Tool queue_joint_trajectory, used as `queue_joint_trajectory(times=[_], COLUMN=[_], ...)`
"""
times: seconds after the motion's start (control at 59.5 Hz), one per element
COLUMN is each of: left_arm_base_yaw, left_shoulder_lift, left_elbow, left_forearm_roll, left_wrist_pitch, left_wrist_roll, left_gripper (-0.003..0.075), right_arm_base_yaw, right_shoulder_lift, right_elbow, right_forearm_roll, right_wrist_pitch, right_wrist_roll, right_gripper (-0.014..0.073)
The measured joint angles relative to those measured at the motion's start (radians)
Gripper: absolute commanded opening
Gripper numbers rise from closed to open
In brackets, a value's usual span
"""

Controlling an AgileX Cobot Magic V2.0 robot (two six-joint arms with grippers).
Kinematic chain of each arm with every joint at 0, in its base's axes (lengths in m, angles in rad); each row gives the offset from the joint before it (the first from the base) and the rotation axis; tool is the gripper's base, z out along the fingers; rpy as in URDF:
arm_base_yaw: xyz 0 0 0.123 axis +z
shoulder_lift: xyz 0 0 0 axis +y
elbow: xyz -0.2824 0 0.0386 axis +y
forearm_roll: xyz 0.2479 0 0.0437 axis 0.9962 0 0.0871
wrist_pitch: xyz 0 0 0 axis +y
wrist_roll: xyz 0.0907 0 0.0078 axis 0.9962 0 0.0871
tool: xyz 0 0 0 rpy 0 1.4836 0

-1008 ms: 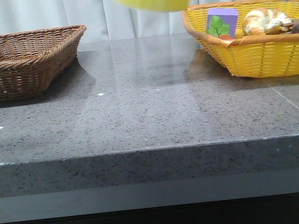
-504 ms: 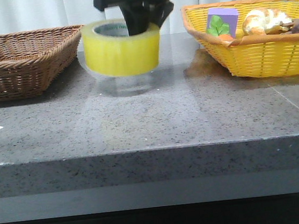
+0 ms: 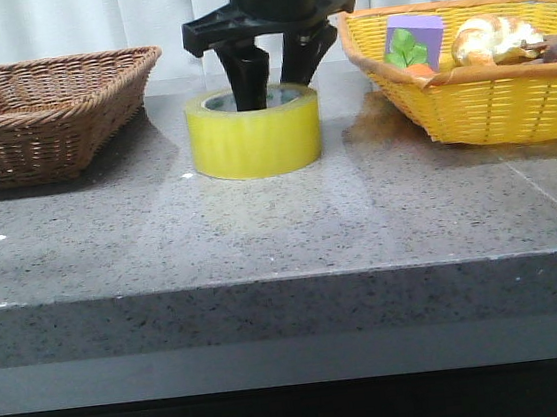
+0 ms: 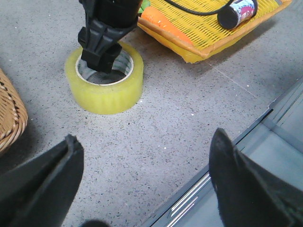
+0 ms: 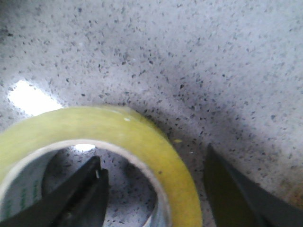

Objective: Transfer tape with both arms
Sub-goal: 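Open the right gripper and withdraw it from the tape roll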

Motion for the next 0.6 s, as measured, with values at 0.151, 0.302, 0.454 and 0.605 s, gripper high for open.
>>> queue_joint_trajectory(times=[0.151,0.302,0.454,0.605], left_arm_base_yaw=[0.0,0.0,0.0,0.0], left_shoulder_lift=[0.0,0.0,0.0,0.0], left_elbow=[0.0,0.0,0.0,0.0], left_forearm_roll=[0.0,0.0,0.0,0.0], left_wrist_pitch=[0.0,0.0,0.0,0.0], left_wrist_roll=[0.0,0.0,0.0,0.0], left_gripper=[0.0545,0.0545,0.0545,0.0545], right_arm_base_yaw=[0.0,-0.011,-0.015,-0.015], right_shoulder_lift=[-0.072,-0.218,-0.397,-0.57], right_elbow=[-0.006,0.037,0.219,0.463], right_forearm_roll=[0.02,0.078,0.104,0.118], right_wrist_pitch=[0.002,-0.019,-0.135,-0.287], right_wrist_roll=[0.0,0.0,0.0,0.0], right_gripper=[0.0498,0.0498,0.0498,0.0498])
